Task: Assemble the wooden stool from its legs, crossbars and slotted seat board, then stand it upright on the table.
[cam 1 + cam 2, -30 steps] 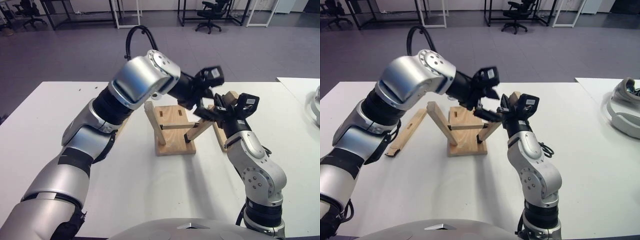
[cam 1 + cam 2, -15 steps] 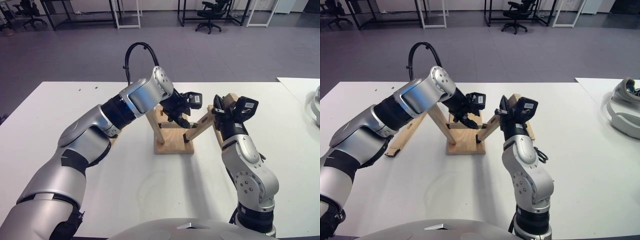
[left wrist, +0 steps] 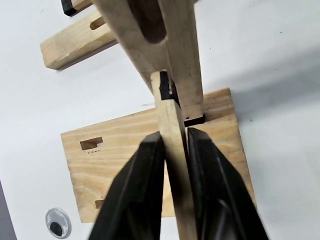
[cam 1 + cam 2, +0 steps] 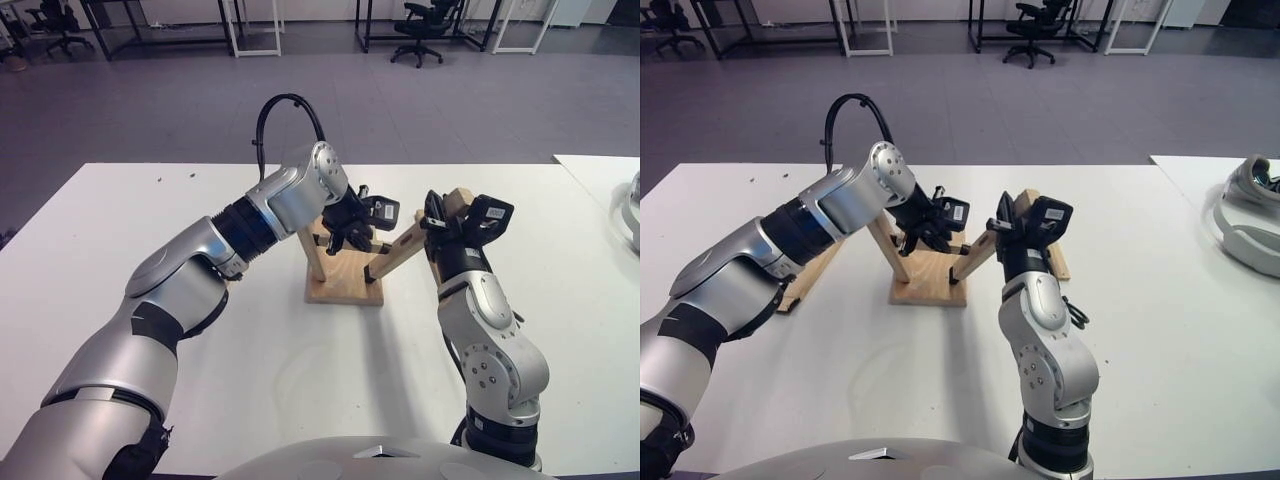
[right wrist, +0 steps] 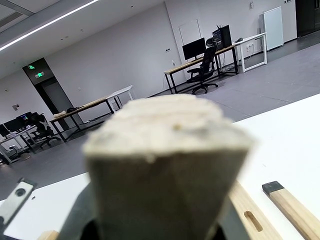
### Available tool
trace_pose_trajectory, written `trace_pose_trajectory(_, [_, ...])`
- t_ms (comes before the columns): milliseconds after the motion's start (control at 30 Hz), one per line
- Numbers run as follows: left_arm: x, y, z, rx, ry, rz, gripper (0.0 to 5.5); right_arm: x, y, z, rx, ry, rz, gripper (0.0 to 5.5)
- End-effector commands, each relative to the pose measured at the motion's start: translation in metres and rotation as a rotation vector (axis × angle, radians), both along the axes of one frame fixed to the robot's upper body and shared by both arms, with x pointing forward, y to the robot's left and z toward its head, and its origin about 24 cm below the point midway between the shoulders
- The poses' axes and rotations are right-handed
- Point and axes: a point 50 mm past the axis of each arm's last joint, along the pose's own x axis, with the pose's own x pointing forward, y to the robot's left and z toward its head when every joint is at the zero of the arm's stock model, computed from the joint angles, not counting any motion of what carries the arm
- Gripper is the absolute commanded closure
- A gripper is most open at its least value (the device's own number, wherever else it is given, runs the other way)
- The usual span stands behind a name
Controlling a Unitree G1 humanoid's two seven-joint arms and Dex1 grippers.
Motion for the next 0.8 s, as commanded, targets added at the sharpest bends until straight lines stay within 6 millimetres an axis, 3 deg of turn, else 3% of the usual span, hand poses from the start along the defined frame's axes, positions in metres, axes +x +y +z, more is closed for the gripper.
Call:
trace_pose_trajectory(33, [0.001,0.012,0.007,-0.027,0.07,0.052,4.98,-0.004,-0.007,-0.044,-0.058,0.243,-0.021,4.45])
trace_pose_trajectory(400, [0.006,0.025,0.024,-0.157,0.117,0.134,5.07,0.0,-0.003,-0.038,-0.196,0.273,0.059,4.45])
trace_pose_trajectory(800, [0.005,0.029,0.008,-0.129,0.11,0.174,5.09,0.01,0.009,-0.013,-0.213,0.283,0.096,4.45])
